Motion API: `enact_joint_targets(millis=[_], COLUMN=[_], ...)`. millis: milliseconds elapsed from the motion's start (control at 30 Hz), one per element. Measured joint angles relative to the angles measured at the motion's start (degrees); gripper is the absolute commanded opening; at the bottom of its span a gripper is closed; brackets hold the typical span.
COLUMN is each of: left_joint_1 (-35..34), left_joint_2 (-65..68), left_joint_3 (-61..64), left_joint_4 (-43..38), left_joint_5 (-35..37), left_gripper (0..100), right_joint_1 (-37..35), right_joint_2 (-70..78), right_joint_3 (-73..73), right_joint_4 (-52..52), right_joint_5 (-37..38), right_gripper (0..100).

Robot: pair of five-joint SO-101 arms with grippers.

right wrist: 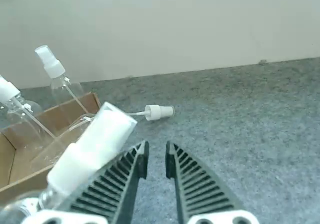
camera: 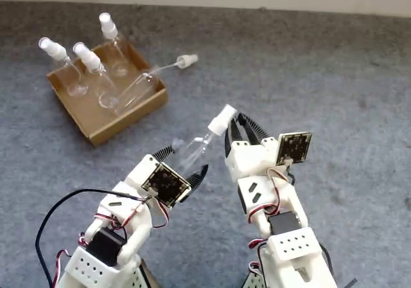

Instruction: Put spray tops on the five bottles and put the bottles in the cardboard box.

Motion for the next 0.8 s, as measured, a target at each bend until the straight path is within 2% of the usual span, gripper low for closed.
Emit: enact_joint_targets(millis=[267, 567, 800], left_joint_1=[0.00, 0.00, 0.00], left_joint_2=[0.00, 0.00, 0.00], left_joint_3=[0.00, 0.00, 0.00], left_joint_4=[0.35, 0.26, -6.07], left_joint_5=[0.18, 0.26, 0.00], left_gripper=[12, 12, 12], right_joint_1=[-3.87, -4.75, -4.92], right_joint_2=[0.00, 0.00, 0.00], right_joint_3=[0.00, 0.00, 1.14], right_joint_4=[0.00, 0.00, -0.09], right_joint_5=[0.00, 0.00, 0.00], right_gripper=[4.8, 4.8, 4.8])
